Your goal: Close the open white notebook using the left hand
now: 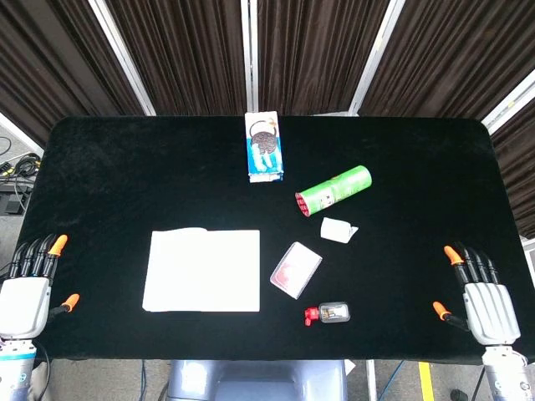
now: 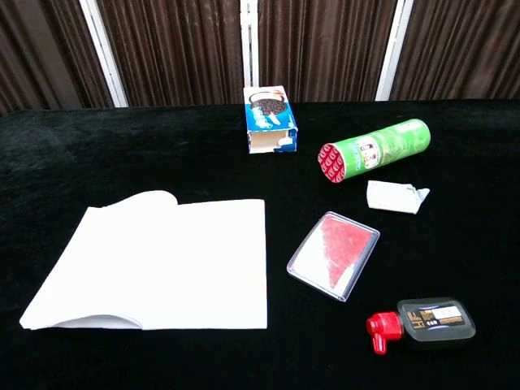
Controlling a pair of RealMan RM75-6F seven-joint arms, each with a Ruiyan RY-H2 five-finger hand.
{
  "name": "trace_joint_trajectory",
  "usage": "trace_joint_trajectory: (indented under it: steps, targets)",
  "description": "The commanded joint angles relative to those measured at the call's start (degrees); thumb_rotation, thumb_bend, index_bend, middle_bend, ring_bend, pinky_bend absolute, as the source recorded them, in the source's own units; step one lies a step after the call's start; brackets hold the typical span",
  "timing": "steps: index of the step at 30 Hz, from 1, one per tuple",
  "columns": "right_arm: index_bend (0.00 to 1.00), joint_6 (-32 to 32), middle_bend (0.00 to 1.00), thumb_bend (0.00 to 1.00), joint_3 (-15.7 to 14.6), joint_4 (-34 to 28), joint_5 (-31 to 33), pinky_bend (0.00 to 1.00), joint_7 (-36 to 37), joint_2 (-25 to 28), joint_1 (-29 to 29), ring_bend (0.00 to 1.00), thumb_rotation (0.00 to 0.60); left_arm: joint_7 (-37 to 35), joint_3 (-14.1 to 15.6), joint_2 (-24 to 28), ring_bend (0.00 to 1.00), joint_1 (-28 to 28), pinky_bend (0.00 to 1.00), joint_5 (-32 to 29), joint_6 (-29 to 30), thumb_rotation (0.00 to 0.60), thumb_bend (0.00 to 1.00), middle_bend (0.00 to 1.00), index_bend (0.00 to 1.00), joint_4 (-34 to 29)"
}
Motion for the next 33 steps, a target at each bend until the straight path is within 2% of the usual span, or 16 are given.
trace_joint_trajectory:
  steps: [1,19,26,33]
  targets:
    - [0.00,0.26,0.00,0.09,0.22,-0.27,0.22,0.00,-0.07,0.08,-0.13,0.00,0.600,0.04,0.04,-0.04,0.00,0.03,0.00,0.12,0.09,0.600,0.11,0.00,0.00,0.02]
    - [0.00,-0.16,0.00,0.09,0.15,-0.68,0.42,0.00,-0.18,0.23,-0.15,0.00,0.600,0.17,0.72,-0.37,0.00,-0.35,0.00,0.70,-0.98,0.600,0.11,0.00,0.00,0.17]
    - [0.00,-0.19,0.00,0.09,-0.03,-0.81,0.31,0.00,0.17,0.42,-0.28,0.00,0.600,1.22,3.23,-1.33,0.00,-1.08,0.00,3.19,-3.40,0.600,0.11,0.00,0.00,-0.35]
    - [0.00,-0.43,0.00,0.09,-0.02,-0.99,0.47,0.00,0.37,0.54,-0.26,0.00,0.600,5.55,5.59,-5.65,0.00,-3.11,0.00,5.18,-8.69,0.600,0.14,0.00,0.00,-0.14]
